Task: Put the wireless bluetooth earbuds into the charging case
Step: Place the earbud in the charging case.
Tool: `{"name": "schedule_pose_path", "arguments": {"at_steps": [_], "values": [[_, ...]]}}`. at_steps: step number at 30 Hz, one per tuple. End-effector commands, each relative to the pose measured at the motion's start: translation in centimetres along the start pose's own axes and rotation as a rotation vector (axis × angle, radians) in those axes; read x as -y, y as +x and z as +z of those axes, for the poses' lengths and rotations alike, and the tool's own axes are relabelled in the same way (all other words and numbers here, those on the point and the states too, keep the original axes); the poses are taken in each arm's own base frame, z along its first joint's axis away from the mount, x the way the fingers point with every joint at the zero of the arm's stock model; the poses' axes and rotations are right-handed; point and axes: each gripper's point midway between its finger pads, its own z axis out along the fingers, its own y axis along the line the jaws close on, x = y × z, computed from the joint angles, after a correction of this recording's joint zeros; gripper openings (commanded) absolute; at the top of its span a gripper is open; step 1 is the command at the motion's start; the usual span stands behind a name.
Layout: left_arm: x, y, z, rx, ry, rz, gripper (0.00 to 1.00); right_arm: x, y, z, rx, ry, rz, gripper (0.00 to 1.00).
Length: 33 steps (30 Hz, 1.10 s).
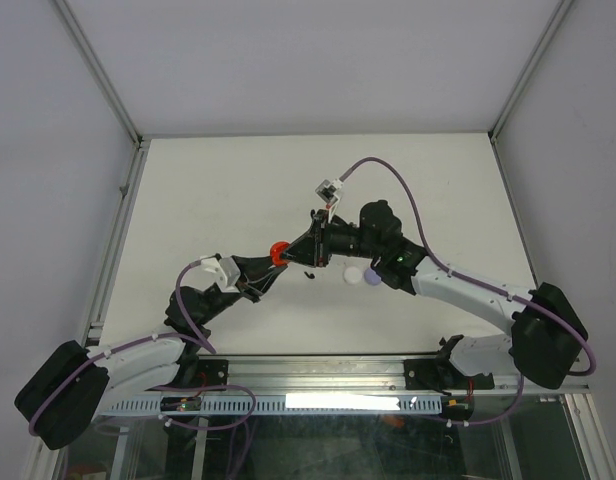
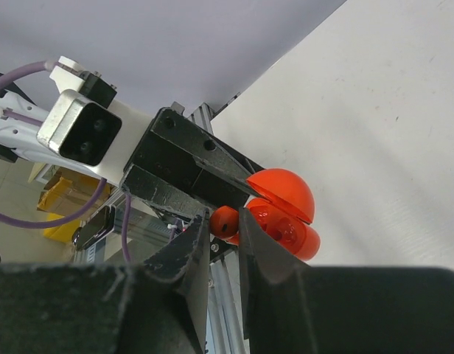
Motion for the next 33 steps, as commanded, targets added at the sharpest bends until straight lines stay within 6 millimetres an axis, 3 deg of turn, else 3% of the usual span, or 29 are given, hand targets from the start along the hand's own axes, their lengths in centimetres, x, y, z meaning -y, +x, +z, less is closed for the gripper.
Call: {"name": "schedule_pose_path", "arguments": {"at_steps": [1, 14, 33], "values": [[1.0, -1.1, -0.4, 0.058, 0.052, 0.042, 0.00, -1.8, -2.0, 0.5, 0.064, -0.068, -0.061, 0.10], [1.1, -1.2, -0.4, 0.059, 0.052, 0.042, 0.00, -2.5, -2.1, 0.4, 0.078, -0.090, -0.058, 0.10], [1.1, -1.8, -0.7, 0.086, 0.050, 0.043, 0.00, -0.9, -0.5, 0.9, 0.054, -0.044, -0.017, 0.10]]}}
